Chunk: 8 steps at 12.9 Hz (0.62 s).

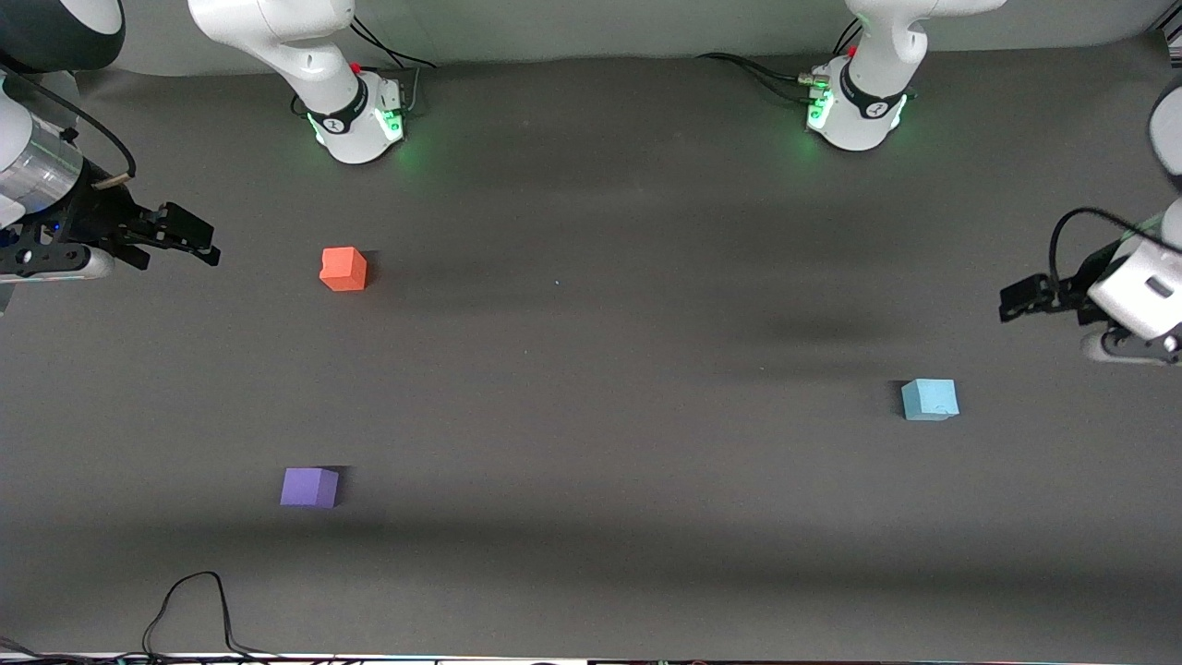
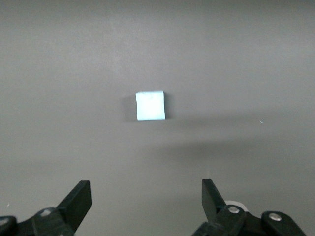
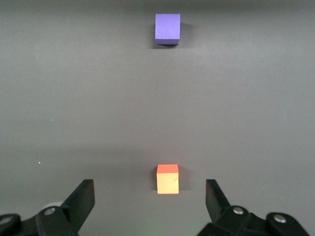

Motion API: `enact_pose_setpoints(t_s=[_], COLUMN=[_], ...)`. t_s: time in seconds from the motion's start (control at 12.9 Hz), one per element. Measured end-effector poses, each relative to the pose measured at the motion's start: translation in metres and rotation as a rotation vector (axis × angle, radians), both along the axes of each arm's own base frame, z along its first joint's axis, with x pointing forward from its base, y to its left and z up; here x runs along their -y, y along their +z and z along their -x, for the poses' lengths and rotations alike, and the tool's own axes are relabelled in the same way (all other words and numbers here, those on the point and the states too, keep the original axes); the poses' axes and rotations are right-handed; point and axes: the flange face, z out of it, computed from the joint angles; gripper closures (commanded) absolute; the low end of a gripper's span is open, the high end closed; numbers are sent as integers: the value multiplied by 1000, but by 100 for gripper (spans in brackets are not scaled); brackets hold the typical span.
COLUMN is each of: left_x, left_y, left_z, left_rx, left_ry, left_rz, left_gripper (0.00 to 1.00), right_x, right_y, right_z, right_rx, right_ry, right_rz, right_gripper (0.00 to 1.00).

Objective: Place blue block between orange and purple blocks
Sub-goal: 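Lower the left gripper toward the light blue cube, then close the left gripper on the light blue cube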

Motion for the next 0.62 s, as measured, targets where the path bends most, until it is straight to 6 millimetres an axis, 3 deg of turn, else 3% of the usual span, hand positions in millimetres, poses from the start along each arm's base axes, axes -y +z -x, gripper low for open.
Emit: enact_pose_setpoints(t_s=[0.23,0.62], left_x=[-12,-15], left_y=[-73,-200], left_z=[-12,-21], left_rx=[24,31], left_ry=[13,11], left_rz=[-7,-14], left_gripper=[0,0], right_x=[0,0], right_y=[0,-1], right_z=[0,0], right_rx=[0,-2], right_ry=[0,0], right_rz=[0,0], right_gripper=[0,0])
